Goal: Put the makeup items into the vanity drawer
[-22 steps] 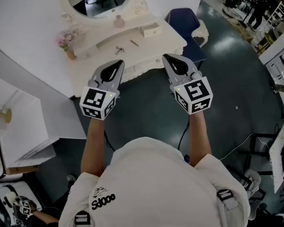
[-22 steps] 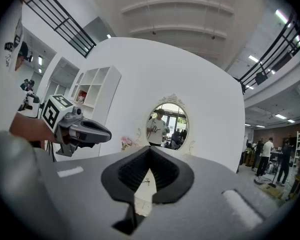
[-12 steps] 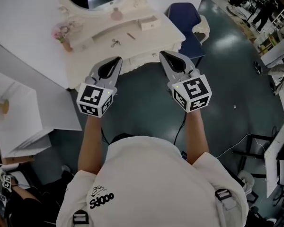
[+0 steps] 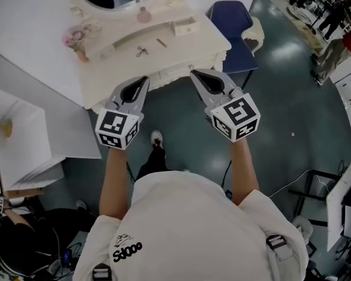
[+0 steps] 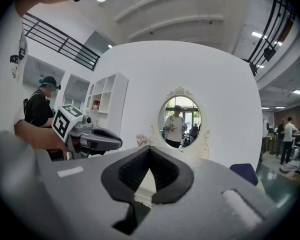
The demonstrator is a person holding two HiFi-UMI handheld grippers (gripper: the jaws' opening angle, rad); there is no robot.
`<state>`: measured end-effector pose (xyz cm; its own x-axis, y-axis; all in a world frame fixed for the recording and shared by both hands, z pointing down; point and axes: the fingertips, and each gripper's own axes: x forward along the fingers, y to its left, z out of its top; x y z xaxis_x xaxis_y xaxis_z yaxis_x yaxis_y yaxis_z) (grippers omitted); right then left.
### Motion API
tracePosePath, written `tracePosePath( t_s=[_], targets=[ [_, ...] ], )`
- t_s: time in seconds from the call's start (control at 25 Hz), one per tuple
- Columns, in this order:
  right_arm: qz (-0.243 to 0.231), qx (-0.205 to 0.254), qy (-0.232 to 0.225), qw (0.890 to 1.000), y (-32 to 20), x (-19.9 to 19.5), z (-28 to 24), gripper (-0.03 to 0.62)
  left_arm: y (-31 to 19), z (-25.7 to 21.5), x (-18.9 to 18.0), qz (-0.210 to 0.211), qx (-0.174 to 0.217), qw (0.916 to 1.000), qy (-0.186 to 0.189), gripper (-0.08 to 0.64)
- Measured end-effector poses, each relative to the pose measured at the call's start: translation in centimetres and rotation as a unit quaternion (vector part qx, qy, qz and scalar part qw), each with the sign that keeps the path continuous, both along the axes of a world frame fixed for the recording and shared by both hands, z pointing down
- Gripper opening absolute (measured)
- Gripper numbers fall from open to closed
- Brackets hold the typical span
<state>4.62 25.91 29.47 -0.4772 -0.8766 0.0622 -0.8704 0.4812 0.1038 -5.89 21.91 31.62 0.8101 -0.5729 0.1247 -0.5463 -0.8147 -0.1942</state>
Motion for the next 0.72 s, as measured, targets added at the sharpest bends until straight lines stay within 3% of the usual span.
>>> tracePosePath(
  t_s=[0.36,0.72],
  targets=[
    [0.015,-0.022,-0.008,1.000,-8.8,0.1,0.9,0.002,-8.9,1.5,0.1,0.017,-0.004,0.9998,0.006,0.018],
    [0.024,-0.049,-0.007,0.998,-19.6,-1.4,-1.2,0.002,-20.4,-1.1,0.0,0.050,-0.008,0.9986,0.014,0.018]
  ],
)
